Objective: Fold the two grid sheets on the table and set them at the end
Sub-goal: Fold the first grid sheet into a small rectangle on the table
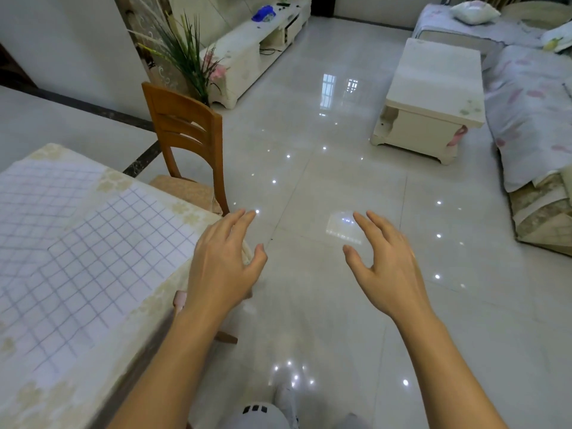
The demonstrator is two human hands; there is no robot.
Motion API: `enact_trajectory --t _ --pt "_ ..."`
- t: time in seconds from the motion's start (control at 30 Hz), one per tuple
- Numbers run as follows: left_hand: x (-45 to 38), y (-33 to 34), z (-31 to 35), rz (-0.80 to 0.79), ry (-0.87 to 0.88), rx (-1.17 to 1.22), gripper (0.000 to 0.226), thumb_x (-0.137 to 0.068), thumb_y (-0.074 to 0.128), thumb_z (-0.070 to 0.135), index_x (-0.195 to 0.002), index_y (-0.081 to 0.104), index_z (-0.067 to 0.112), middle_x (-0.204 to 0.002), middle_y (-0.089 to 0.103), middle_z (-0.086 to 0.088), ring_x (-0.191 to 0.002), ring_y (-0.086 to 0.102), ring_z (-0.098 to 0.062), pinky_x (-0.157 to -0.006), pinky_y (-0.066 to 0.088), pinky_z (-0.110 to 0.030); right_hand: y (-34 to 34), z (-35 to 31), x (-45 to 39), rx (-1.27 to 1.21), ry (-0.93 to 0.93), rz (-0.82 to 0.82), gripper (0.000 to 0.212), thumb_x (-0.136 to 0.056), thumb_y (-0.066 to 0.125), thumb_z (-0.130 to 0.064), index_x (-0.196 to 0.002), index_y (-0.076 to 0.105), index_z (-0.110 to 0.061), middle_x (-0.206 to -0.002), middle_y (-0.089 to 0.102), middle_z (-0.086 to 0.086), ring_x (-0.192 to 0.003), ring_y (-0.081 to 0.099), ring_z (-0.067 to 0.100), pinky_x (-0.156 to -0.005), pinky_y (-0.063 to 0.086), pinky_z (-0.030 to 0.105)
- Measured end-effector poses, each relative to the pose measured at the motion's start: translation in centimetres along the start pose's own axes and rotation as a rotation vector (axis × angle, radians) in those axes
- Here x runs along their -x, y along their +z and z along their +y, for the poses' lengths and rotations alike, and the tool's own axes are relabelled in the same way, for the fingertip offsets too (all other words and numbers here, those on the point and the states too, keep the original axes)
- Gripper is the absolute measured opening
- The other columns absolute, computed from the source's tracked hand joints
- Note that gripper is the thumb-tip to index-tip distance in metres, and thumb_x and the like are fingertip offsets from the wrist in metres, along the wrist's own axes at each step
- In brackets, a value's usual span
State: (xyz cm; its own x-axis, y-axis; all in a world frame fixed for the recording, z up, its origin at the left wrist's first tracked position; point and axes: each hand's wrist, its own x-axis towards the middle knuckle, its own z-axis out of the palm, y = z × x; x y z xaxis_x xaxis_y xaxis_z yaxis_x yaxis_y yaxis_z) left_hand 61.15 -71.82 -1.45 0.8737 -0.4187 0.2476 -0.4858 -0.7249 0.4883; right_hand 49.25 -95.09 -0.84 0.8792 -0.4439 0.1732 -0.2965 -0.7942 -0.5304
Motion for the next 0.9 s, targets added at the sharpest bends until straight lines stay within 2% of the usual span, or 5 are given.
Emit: enact_trajectory --t 0.1,0.4,0.57,0.73,0.9 --pt "-3.0 0.5 -0.3 0.008 -0.032 -0.014 0.058 -0.089 0.051 0.044 -0.143 0.048 0.023 -0.145 0.052 0.001 -0.132 0.049 -0.019 -0.107 0.034 -0.032 0.9 0.1 -3.4 -0.014 -0.012 -0.023 0.055 -0.095 0.057 -0.039 -0.147 0.042 -0.029 -0.155 0.038 -0.002 -0.144 0.032 0.020 -0.114 0.031 0.053" --pt "-9.8 2.4 -2.8 0.038 -0.169 -0.058 0.056 -0.090 0.047 0.046 -0.141 0.049 0.024 -0.144 0.052 0.002 -0.130 0.049 -0.017 -0.111 0.039 -0.041 5.4 0.0 -15.1 -0.032 -0.141 -0.146 0.056 -0.095 0.058 -0.038 -0.147 0.042 -0.026 -0.155 0.039 0.001 -0.143 0.033 0.023 -0.115 0.029 0.054" --pt "-14.2 3.5 -3.7 0.095 -0.297 -0.123 0.050 -0.092 0.057 0.039 -0.138 0.051 0.020 -0.140 0.055 -0.003 -0.126 0.052 -0.021 -0.106 0.035 -0.034 8.3 0.1 -23.2 -0.045 -0.263 -0.239 0.057 -0.095 0.057 -0.039 -0.148 0.040 -0.026 -0.154 0.040 0.001 -0.143 0.034 0.024 -0.114 0.031 0.055" --pt "-19.3 4.2 -4.0 0.152 -0.459 -0.162 0.051 -0.092 0.060 0.037 -0.140 0.050 0.022 -0.142 0.053 -0.001 -0.128 0.048 -0.018 -0.108 0.029 -0.029 10.3 -0.4 -32.0 -0.078 -0.376 -0.367 0.059 -0.095 0.056 -0.040 -0.149 0.039 -0.027 -0.156 0.037 0.001 -0.145 0.030 0.023 -0.117 0.027 0.055" --pt "-22.2 4.9 -4.5 0.234 -0.586 -0.158 0.051 -0.092 0.055 0.039 -0.140 0.050 0.021 -0.145 0.050 0.000 -0.131 0.047 -0.018 -0.111 0.039 -0.045 13.3 -1.7 -38.8 -0.053 -0.561 -0.470 0.060 -0.093 0.054 -0.044 -0.149 0.040 -0.027 -0.156 0.039 0.002 -0.145 0.031 0.024 -0.116 0.029 0.054"
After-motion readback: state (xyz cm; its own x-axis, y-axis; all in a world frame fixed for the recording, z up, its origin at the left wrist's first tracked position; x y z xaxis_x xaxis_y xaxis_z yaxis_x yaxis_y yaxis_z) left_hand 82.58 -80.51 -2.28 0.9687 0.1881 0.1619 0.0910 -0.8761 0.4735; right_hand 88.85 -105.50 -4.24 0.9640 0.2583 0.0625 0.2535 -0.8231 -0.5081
